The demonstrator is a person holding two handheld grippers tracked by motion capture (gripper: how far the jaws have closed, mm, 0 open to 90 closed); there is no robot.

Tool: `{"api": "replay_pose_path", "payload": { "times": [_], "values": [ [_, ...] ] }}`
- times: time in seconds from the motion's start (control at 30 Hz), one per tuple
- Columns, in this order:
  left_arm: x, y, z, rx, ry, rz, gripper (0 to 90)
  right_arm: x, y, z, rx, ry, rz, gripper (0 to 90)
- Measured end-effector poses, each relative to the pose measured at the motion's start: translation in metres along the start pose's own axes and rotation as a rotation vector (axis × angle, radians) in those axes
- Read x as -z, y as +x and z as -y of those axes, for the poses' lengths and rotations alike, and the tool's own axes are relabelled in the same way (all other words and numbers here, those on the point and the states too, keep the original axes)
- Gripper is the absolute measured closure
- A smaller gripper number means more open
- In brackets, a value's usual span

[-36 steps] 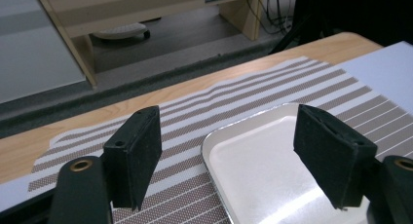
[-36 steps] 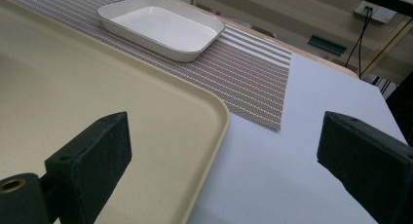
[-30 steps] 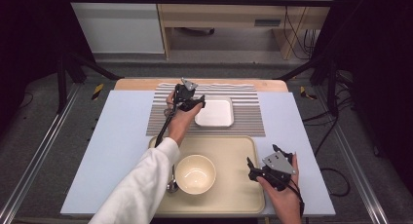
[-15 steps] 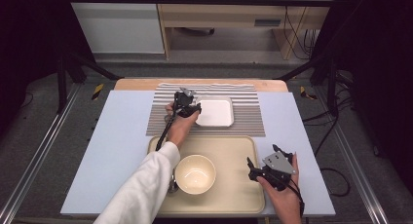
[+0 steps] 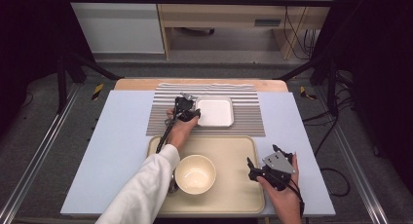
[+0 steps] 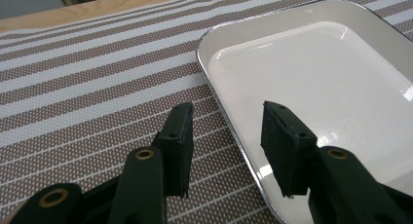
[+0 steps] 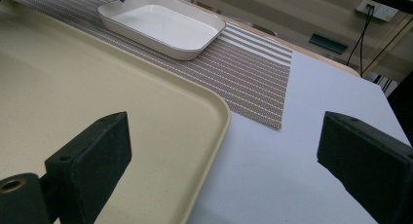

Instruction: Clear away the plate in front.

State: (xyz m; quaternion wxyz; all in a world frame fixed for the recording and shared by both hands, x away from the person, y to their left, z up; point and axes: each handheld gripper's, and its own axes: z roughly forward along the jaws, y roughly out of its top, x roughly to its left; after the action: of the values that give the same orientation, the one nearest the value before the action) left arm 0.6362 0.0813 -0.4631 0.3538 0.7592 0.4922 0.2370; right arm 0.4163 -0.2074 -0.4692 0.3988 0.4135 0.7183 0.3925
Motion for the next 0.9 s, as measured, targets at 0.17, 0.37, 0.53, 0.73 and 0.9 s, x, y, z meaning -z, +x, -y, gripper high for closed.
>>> {"api": "replay_pose_path", "payload": {
  "times": [0.17, 0.37, 0.53, 0.73, 0.9],
  "values": [
    [-0.0017, -0.0016, 0.0011, 0.004, 0.016, 0.007, 59.0, 0.0002, -0.0001, 0.0, -0.001, -0.001, 0.0, 5.8],
    [-0.0031, -0.0003, 0.0014, 0.023, 0.033, 0.016, 61.9, 0.0005, -0.0004, -0.0001, -0.002, -0.002, 0.001, 5.8],
    [-0.0051, 0.0008, 0.0027, 0.033, 0.046, 0.013, 64.1, 0.0007, -0.0007, -0.0001, -0.003, -0.002, 0.001, 5.8],
    [-0.0062, -0.001, 0.0032, 0.033, 0.053, 0.014, 66.8, 0.0008, -0.001, -0.0002, -0.004, -0.004, 0.001, 5.8],
    [-0.008, -0.0016, 0.0043, 0.036, 0.06, 0.016, 68.8, 0.001, -0.0014, -0.0002, -0.005, -0.005, 0.002, 5.8]
  ]
}}
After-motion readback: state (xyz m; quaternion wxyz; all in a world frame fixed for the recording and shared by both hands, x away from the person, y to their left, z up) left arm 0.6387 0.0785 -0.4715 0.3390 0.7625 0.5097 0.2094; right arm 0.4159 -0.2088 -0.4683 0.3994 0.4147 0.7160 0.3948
